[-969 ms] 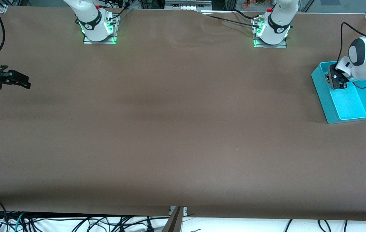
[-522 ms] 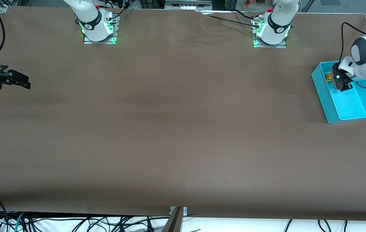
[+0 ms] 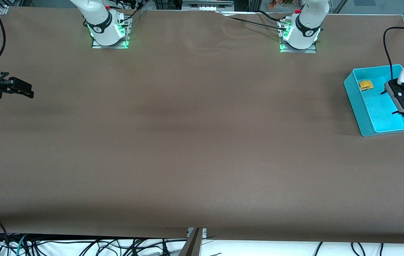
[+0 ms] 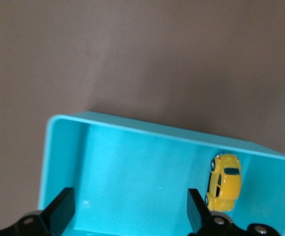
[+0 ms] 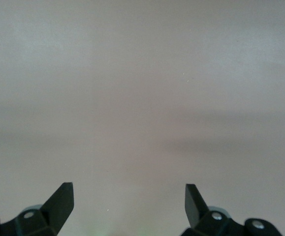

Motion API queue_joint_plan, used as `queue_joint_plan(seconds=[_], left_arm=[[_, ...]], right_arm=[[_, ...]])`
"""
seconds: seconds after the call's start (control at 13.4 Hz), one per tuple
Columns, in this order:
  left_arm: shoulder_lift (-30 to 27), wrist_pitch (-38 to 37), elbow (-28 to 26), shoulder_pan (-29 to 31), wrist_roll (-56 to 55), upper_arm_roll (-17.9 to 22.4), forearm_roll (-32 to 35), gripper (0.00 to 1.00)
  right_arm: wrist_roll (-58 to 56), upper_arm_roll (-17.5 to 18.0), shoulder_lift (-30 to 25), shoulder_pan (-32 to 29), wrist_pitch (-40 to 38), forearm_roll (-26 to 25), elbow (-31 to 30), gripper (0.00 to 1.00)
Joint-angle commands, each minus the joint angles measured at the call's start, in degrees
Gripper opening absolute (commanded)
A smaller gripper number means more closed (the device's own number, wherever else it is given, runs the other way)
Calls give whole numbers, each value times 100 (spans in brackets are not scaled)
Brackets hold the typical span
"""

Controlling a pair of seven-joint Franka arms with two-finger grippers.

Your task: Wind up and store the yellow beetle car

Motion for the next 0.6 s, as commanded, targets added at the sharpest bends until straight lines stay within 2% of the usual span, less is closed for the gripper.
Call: queue_joint_plan(seconds=[0.0,0.3,0.52], left_arm=[[-169,-539,414,-269,-342,-86,-361,100],[-292,-1892,1223,-893,-3115,-140,-361,100],[-590,-2708,1662,-1394,-5407,-148,-388,100]], right_arm=[[68,21,34,-22,-26,86,107,100],[68,21,34,-22,-26,86,107,100],[68,21,34,-22,-26,86,107,100]])
